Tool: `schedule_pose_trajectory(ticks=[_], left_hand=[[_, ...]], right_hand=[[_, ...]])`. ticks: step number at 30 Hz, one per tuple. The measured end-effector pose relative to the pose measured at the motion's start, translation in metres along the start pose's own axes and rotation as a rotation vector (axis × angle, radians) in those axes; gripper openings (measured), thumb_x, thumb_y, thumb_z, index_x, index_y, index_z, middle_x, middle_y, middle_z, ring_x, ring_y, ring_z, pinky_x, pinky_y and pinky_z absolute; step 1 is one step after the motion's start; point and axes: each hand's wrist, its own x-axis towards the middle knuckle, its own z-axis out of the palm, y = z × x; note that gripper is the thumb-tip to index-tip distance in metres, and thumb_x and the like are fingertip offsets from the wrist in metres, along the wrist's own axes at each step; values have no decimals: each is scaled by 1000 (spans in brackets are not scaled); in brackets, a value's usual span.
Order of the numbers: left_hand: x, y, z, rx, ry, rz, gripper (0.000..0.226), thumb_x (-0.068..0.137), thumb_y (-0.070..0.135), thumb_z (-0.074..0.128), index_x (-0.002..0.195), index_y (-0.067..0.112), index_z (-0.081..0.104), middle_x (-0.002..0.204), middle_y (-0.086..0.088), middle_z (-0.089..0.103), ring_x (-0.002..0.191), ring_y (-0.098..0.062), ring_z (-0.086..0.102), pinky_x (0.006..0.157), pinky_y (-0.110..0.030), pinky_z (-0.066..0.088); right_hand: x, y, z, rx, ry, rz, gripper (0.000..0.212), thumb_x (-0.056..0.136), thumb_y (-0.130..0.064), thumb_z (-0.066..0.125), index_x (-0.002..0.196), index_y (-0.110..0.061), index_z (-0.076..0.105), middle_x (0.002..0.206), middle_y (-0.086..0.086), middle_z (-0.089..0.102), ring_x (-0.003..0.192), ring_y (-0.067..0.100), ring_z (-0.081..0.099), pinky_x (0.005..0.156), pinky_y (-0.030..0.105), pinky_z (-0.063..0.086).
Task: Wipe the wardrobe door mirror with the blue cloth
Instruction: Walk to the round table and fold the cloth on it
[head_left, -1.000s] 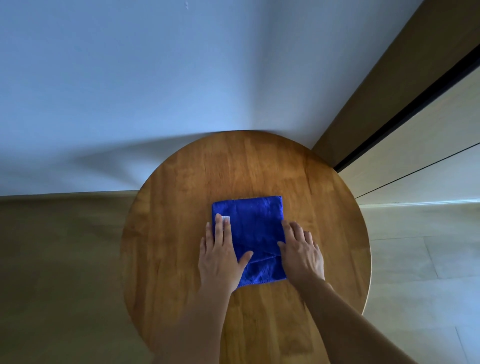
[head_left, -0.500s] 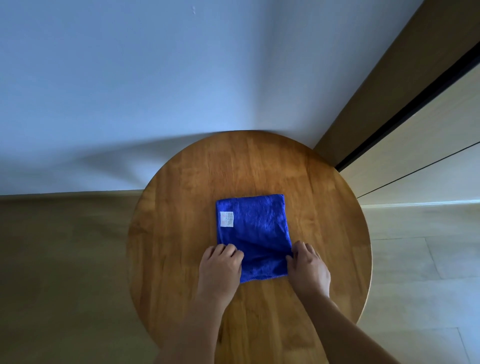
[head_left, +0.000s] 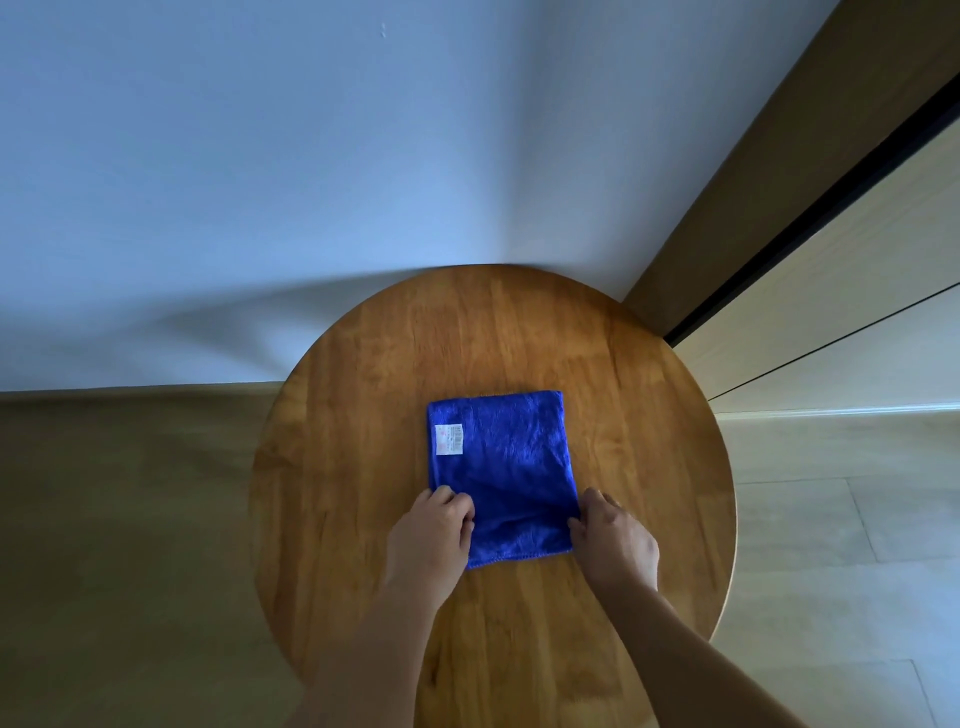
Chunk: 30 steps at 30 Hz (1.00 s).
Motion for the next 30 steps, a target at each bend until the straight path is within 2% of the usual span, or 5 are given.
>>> schedule_pose_trajectory(ticks=[4, 13, 18, 23, 30], left_hand=[[-3, 1, 5, 65, -17, 5, 17, 91, 30, 52, 107, 30, 53, 106, 17, 48, 93, -2, 44, 60, -11, 37], [-13, 2, -6, 29, 79, -17, 10, 89, 16, 55, 91, 24, 59, 90, 14, 52, 82, -3, 45, 62, -14, 39], [-17, -2, -4, 130, 11, 108, 20, 95, 32, 44, 111, 26, 53, 109, 13, 51, 102, -6, 47, 83, -19, 39], [-28, 5, 1, 177, -43, 78, 39, 95, 43, 38, 131, 26, 40, 130, 9, 42, 118, -9, 41, 95, -23, 38], [-41, 2, 2, 270, -197, 78, 63, 98, 43, 34, 149, 26, 1, 157, 3, 11, 143, -15, 11, 113, -35, 19]], right_hand=[[3, -2, -1, -82, 18, -41, 11, 98, -26, 45, 102, -24, 55, 85, -15, 50, 77, 4, 45, 67, 19, 35], [-8, -6, 0, -250, 39, -106, 22, 95, -15, 39, 101, -28, 55, 91, -13, 59, 88, 8, 55, 83, 24, 37], [-12, -3, 2, -231, 103, -223, 37, 91, -7, 44, 124, -21, 52, 113, -4, 56, 101, 16, 53, 87, 30, 42], [-17, -5, 3, -218, -84, -275, 59, 94, -11, 40, 150, -22, 23, 152, -5, 26, 128, 14, 40, 106, 29, 35], [-35, 0, 2, -215, -195, -211, 68, 99, -16, 36, 153, -25, -4, 161, -7, -5, 140, 17, 26, 112, 33, 30]])
